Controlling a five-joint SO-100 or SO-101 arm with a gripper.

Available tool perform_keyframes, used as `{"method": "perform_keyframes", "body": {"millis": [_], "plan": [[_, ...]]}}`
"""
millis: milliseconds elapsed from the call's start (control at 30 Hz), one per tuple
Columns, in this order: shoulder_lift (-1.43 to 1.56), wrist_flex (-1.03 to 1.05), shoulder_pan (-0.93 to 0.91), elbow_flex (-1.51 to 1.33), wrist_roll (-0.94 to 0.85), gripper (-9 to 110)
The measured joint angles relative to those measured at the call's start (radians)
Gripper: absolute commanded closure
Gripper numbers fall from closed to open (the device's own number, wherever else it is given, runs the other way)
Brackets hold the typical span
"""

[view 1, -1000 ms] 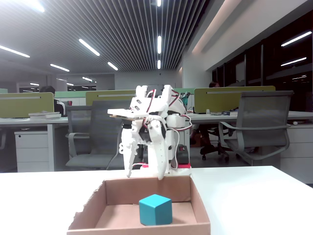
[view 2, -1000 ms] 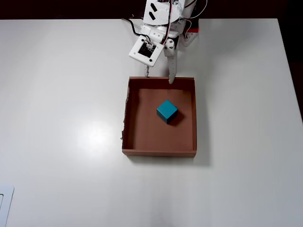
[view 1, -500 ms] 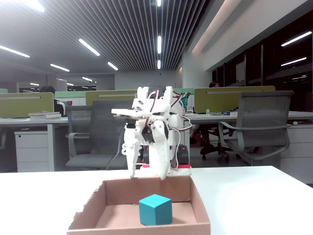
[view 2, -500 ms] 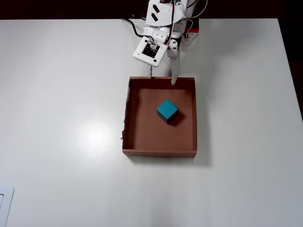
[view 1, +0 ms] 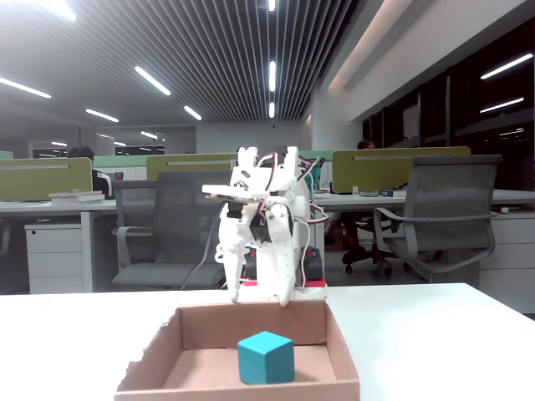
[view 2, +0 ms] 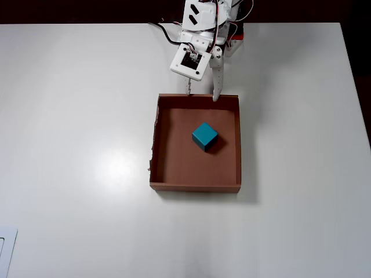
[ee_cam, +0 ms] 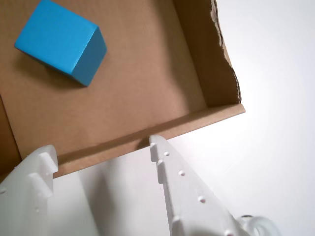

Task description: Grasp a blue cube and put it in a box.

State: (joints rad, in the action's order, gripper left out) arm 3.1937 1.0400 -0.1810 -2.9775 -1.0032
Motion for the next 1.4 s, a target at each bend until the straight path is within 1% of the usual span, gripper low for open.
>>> {"method": "perform_keyframes", "body": {"millis": [233, 1067, 1400], "plan": [[0.002, 0.075, 0.035, 0.003, 0.002, 77], [0.003, 0.179, 0.094, 0.008, 0.005, 77], [0.003, 0.181, 0.100, 0.009, 0.009, 77]]}}
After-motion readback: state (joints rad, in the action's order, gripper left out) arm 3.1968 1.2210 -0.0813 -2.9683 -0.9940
